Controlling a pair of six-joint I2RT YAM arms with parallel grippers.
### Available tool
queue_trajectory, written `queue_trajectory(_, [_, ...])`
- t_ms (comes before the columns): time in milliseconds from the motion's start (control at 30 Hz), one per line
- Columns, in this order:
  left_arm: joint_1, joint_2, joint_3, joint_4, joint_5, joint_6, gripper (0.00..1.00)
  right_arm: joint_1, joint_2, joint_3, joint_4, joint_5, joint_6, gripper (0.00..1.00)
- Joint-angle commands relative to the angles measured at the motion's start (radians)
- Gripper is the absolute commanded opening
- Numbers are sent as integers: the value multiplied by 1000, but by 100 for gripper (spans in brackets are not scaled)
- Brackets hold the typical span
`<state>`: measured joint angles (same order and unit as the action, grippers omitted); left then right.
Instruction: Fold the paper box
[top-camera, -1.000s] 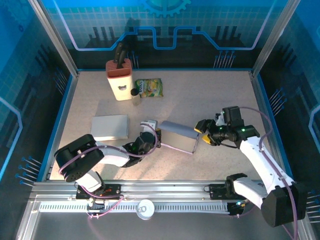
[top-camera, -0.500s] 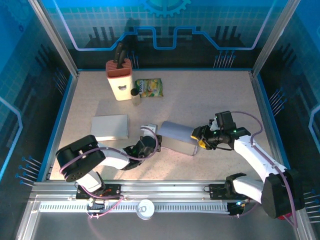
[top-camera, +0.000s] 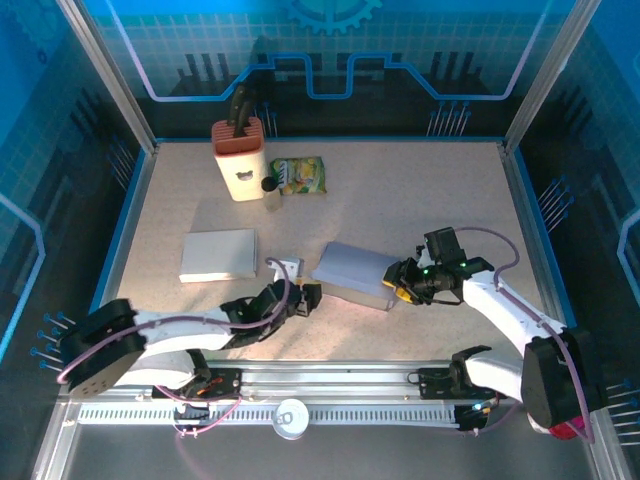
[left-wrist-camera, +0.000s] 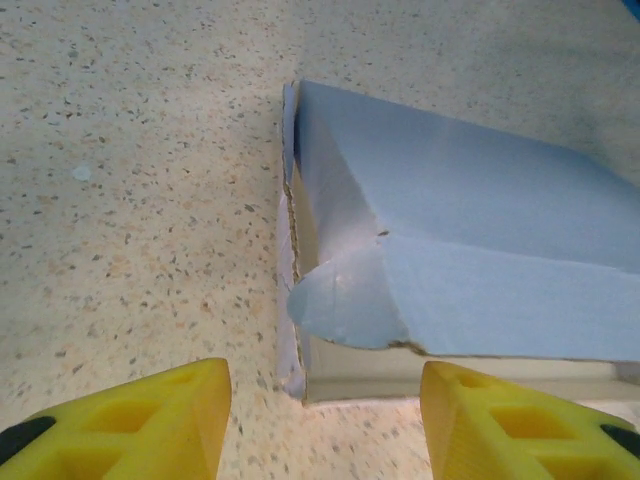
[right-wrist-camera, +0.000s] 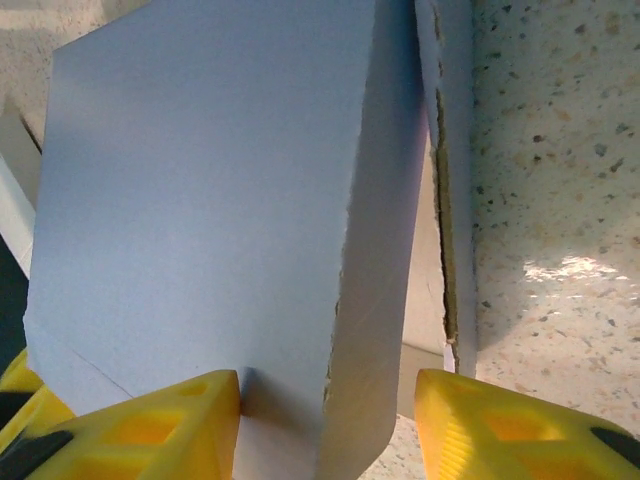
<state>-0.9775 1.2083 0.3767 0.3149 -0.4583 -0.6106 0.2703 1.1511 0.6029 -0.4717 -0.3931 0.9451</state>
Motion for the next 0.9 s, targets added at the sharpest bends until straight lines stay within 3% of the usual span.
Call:
queue_trajectory(0, [-4, -155, 42, -282, 34, -74, 56, 12, -8, 16, -43, 45, -44, 50])
queue_trajectory(167, [52, -288, 160, -551, 64, -60, 73, 10, 18, 35, -84, 66, -106, 53])
queue_trajectory(333, [307, -201, 237, -545, 409, -3, 77, 9, 51, 57, -109, 73, -162, 59])
queue_trajectory(433, [393, -65, 299, -497, 554, 52, 77, 8, 74, 73, -117, 91, -193, 60])
queue_trajectory(667, [439, 251, 427, -380, 681, 118, 73, 7, 168, 99, -105, 111, -258, 58])
queue_trajectory(867, [439, 380, 462, -346, 668, 152, 67, 7, 209, 104, -87, 136, -280, 56])
